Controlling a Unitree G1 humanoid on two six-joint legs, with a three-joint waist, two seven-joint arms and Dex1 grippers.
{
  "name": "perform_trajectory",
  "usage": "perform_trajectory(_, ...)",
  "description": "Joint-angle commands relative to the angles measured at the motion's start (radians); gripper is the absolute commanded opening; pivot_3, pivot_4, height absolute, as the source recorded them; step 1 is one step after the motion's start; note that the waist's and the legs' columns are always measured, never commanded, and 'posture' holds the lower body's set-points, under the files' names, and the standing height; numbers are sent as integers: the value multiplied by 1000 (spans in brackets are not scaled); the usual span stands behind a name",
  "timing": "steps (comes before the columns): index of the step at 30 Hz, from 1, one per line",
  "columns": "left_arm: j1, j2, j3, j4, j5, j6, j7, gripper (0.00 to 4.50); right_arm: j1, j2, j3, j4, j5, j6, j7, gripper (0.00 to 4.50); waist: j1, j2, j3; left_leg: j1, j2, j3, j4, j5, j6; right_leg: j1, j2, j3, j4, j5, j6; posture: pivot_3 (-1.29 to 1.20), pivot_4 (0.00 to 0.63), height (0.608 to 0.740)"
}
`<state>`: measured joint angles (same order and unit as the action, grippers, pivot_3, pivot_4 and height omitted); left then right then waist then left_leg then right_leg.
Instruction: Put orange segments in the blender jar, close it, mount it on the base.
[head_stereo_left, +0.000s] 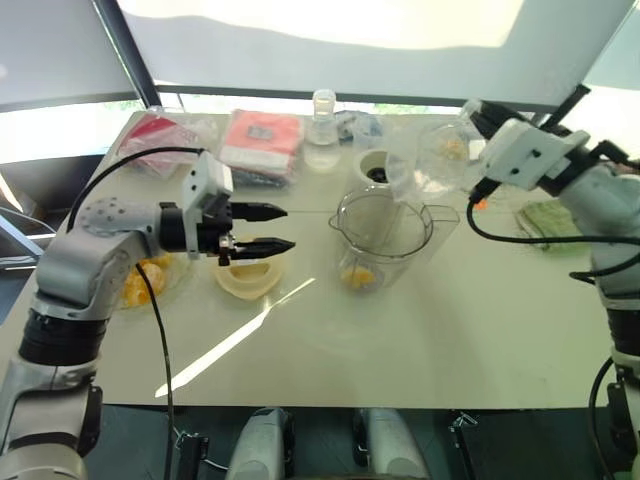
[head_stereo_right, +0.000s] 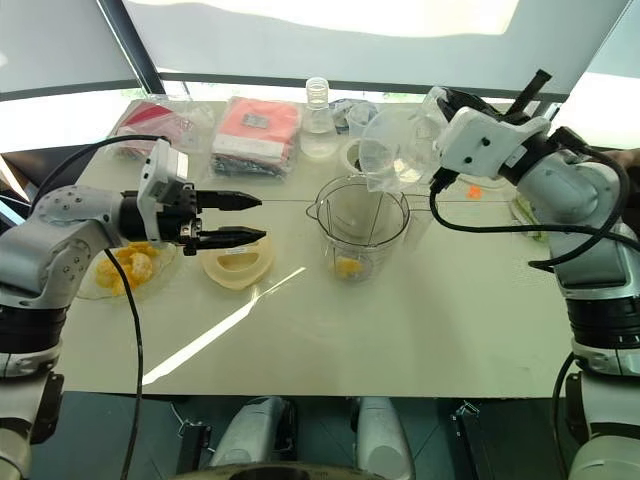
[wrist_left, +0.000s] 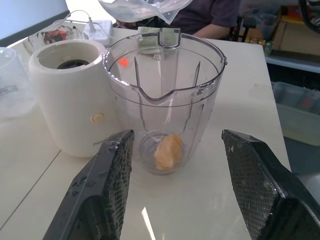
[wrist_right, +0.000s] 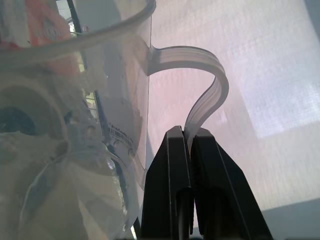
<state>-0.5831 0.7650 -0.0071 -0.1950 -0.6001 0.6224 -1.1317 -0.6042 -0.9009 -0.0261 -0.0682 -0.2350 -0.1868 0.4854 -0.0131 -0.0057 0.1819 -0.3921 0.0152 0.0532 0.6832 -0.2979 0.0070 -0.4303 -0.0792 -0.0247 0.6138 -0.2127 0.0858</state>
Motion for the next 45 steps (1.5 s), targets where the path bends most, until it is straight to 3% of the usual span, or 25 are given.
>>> perform_trajectory(1,-3,2,14,-24,-4,-8,0,2900,-41,-35,-7,-1,-53,-90,-12,28,0,0,0,0,0,0,0,0,0,0,0,0,0,0,0,0,150,740)
perform_trajectory(20,-21,-10,1,-18,-2,2,9,2900,-88,-61,20,75,-273,-310,-94,28,-1,-1,0,0,0,0,0,0,0,0,0,0,0,0,0,0,150,740)
perform_trajectory(32,-29,-16,-3,-7,5,-2,2,2900,-107,-58,18,86,-331,-344,-158,28,-1,-1,0,0,0,0,0,0,0,0,0,0,0,0,0,0,150,740)
perform_trajectory(36,-29,-15,1,-5,5,-4,3,2900,-84,-6,-12,82,-221,-257,-125,28,-1,-1,0,0,0,0,0,0,-1,0,0,0,0,0,0,0,150,740)
perform_trajectory(40,-27,-15,9,0,5,-6,9,2900,-12,76,-101,7,46,2,-8,28,2,-1,1,0,0,0,0,0,-1,0,0,0,1,0,0,0,150,740)
perform_trajectory(45,-41,-14,22,26,-4,-6,6,2900,27,135,-205,-121,257,324,40,28,3,-1,1,0,0,0,0,0,0,1,-1,-1,1,2,3,0,150,740)
